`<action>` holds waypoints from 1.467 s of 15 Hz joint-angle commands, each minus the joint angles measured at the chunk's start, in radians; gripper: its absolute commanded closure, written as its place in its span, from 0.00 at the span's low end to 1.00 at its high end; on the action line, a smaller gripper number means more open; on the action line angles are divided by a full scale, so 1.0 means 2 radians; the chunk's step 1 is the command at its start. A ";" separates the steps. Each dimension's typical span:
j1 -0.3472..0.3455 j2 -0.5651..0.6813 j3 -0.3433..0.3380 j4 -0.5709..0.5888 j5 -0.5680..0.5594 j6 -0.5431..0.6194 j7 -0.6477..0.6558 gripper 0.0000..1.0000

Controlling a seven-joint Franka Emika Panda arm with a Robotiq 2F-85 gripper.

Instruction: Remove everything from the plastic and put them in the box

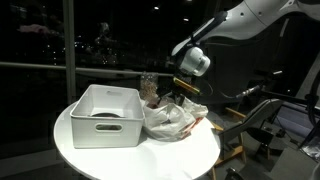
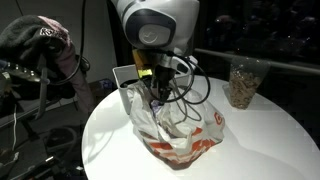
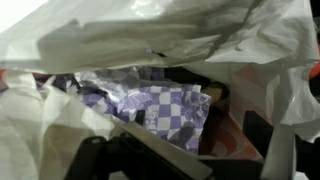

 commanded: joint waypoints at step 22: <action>0.029 0.056 -0.048 -0.022 -0.104 0.145 0.112 0.00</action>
